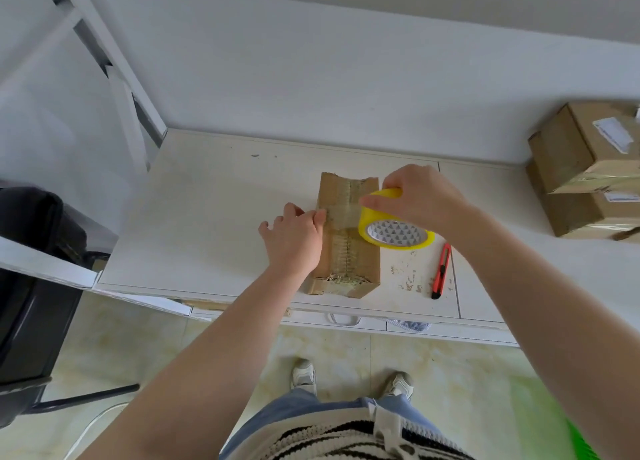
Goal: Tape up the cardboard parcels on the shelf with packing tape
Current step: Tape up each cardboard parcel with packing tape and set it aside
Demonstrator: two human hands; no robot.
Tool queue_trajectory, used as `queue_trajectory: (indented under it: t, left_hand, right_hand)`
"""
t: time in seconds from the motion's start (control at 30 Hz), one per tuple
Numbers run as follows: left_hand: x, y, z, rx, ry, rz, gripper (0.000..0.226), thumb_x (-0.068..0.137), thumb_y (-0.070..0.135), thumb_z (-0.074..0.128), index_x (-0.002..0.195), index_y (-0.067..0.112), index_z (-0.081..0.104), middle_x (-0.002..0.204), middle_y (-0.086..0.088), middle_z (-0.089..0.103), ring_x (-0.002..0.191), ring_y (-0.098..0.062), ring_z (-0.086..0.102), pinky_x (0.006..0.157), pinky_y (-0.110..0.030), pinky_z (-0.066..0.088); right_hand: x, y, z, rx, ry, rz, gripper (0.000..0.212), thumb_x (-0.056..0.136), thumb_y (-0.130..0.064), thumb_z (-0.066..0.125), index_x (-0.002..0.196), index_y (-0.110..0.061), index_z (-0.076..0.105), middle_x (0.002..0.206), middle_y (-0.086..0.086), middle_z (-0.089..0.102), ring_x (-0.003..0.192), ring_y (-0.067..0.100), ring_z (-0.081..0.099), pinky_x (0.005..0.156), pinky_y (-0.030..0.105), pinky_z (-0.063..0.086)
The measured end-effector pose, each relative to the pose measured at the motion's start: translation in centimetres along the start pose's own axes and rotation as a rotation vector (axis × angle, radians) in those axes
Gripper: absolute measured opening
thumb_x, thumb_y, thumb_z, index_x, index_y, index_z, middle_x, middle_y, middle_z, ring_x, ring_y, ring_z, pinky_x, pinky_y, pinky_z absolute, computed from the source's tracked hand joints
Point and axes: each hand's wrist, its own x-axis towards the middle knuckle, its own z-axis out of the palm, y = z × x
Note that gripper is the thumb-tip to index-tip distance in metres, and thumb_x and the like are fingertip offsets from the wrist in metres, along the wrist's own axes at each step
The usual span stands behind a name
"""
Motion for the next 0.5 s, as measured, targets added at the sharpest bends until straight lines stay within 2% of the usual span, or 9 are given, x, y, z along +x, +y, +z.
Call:
queue_trajectory:
  t: [0.1, 0.2, 0.3, 0.5]
  left_hand:
    - [0.0, 0.0, 0.1, 0.024, 0.005, -0.012, 0.05, 0.107, 0.041, 0.018, 0.12, 0.03, 0.065, 0.124, -0.003, 0.051, 0.107, -0.026, 0.057, 0.11, -0.053, 0.027]
    - [0.0, -0.1, 0.1, 0.051, 0.011, -0.009, 0.049, 0.107, 0.04, 0.019, 0.12, 0.03, 0.065, 0.125, -0.003, 0.051, 0.108, -0.026, 0.058, 0.109, -0.053, 0.027]
    - [0.1, 0.0, 0.2, 0.055, 0.004, -0.011, 0.049, 0.106, 0.039, 0.019, 0.122, 0.03, 0.065, 0.126, -0.003, 0.051, 0.109, -0.025, 0.057, 0.11, -0.053, 0.027]
    - [0.1, 0.2, -0.2, 0.054, -0.013, -0.027, 0.057, 0.106, 0.046, 0.015, 0.12, 0.027, 0.066, 0.127, -0.005, 0.052, 0.113, -0.027, 0.055, 0.108, -0.053, 0.03]
  right_hand:
    - [0.2, 1.4, 0.6, -0.055, 0.019, 0.034, 0.055, 0.078, -0.072, 0.059, 0.064, -0.019, 0.055, 0.066, -0.002, 0.053, 0.063, 0.016, 0.052, 0.052, 0.027, 0.033]
    - [0.4, 2.6, 1.1, -0.137, -0.024, 0.096, 0.052, 0.078, -0.073, 0.059, 0.061, -0.024, 0.049, 0.068, -0.003, 0.054, 0.062, 0.011, 0.049, 0.053, 0.026, 0.032]
    - [0.9, 3.5, 2.2, -0.143, -0.052, 0.145, 0.055, 0.077, -0.074, 0.061, 0.064, -0.021, 0.053, 0.067, -0.002, 0.056, 0.061, 0.011, 0.051, 0.052, 0.025, 0.033]
    - [1.6, 5.3, 4.5, 0.139, -0.141, 0.167, 0.055, 0.078, -0.064, 0.068, 0.057, -0.019, 0.045, 0.06, -0.001, 0.043, 0.057, 0.017, 0.043, 0.053, 0.029, 0.03]
